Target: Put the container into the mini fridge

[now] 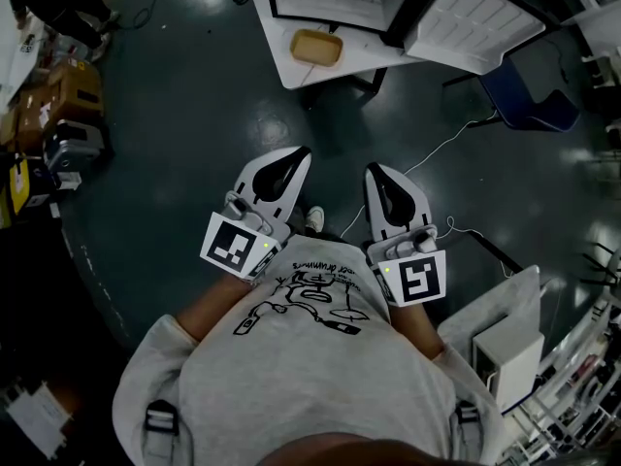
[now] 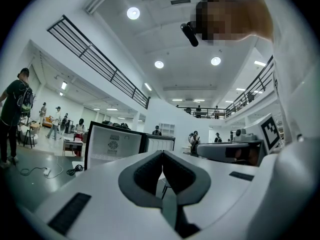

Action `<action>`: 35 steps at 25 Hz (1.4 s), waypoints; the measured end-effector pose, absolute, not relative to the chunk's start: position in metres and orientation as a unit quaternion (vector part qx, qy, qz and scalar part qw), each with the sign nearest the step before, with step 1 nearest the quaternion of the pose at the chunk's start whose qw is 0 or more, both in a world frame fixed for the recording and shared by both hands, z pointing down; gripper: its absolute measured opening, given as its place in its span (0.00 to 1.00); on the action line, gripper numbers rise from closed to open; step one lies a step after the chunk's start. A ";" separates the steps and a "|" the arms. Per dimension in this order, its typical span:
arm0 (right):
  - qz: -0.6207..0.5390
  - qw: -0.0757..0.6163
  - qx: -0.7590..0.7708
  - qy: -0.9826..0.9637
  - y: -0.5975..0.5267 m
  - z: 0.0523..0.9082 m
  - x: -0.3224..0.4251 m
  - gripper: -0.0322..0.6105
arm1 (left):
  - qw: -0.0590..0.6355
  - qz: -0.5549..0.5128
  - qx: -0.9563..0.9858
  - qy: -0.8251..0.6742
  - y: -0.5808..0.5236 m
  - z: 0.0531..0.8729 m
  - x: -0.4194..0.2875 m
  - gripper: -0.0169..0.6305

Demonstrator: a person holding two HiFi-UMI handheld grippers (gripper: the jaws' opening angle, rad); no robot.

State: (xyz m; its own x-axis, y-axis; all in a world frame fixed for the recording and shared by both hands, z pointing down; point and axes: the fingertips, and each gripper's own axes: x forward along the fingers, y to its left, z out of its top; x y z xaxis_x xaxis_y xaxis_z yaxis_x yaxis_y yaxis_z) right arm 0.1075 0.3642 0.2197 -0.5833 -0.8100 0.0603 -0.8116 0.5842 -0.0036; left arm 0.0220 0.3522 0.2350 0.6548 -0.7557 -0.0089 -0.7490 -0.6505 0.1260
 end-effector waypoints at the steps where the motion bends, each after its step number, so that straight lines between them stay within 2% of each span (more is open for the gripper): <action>1: 0.015 0.026 0.455 -0.890 0.362 0.220 0.107 0.09 | 0.055 -0.030 0.908 -0.414 0.350 0.235 0.022 0.05; 28: 0.019 0.040 0.468 -0.883 0.224 0.229 0.030 0.09 | 0.069 -0.037 0.921 -0.382 0.217 0.245 -0.043 0.05; 35: 0.027 0.083 0.453 -0.887 0.205 0.247 0.000 0.09 | 0.072 -0.042 0.922 -0.379 0.188 0.247 -0.071 0.05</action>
State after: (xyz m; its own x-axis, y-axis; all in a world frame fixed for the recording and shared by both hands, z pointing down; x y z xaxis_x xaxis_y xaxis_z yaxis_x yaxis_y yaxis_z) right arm 0.0003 0.2046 0.2475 -0.5763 -0.7988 0.1728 -0.8079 0.5887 0.0268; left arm -0.0705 0.1880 0.2471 0.7093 -0.7045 -0.0233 -0.6925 -0.7026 0.1640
